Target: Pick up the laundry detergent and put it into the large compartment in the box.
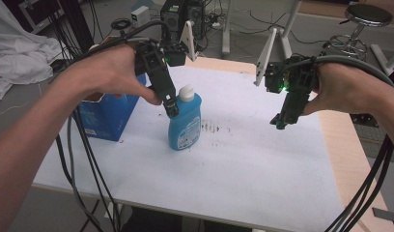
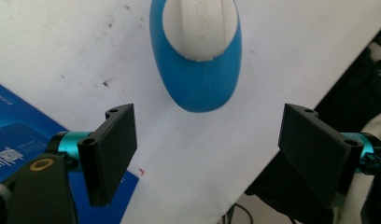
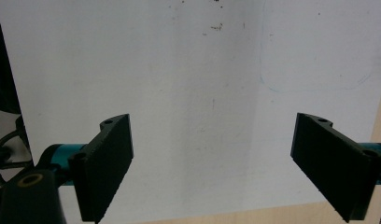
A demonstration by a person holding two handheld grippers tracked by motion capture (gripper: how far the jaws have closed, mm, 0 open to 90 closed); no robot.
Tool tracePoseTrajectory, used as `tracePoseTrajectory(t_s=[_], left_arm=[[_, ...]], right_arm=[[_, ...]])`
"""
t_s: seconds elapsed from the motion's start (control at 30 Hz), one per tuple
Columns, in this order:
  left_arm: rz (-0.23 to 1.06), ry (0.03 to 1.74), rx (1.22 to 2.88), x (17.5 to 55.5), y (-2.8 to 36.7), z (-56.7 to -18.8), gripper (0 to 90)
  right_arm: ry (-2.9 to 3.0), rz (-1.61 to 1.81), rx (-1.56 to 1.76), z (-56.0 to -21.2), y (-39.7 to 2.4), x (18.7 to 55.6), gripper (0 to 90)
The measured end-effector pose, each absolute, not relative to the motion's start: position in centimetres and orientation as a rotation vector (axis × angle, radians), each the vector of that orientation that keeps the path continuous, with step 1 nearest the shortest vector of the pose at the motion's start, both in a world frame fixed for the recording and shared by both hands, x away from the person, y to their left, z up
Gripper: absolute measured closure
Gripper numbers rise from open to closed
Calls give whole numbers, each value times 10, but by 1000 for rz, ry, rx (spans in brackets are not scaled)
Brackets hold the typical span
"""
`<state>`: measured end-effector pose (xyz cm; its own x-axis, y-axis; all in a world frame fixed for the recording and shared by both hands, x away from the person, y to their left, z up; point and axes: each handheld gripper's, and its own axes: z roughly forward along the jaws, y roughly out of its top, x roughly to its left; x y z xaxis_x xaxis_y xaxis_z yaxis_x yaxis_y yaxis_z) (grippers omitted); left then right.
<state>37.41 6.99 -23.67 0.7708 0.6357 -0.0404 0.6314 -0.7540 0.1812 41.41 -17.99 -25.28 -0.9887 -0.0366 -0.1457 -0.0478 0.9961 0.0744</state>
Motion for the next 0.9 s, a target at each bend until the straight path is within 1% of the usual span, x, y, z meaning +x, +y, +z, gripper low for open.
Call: tracePoseTrajectory(t_s=[0.27, 0.4, 0.67, 0.9], left_arm=[[44, 1056, 2722, 379, 59, -242, 196], [67, 1074, 2711, 381, 53, -248, 196], [67, 1094, 2670, 387, 44, -261, 196], [111, 1119, 2659, 389, 38, -268, 196]], right_arm=[[2991, 119, -55, -253, -181, 414, 122], [2992, 121, -61, -252, -182, 414, 122], [2991, 118, -50, -252, -182, 414, 121], [2992, 117, -53, -253, -181, 415, 121]])
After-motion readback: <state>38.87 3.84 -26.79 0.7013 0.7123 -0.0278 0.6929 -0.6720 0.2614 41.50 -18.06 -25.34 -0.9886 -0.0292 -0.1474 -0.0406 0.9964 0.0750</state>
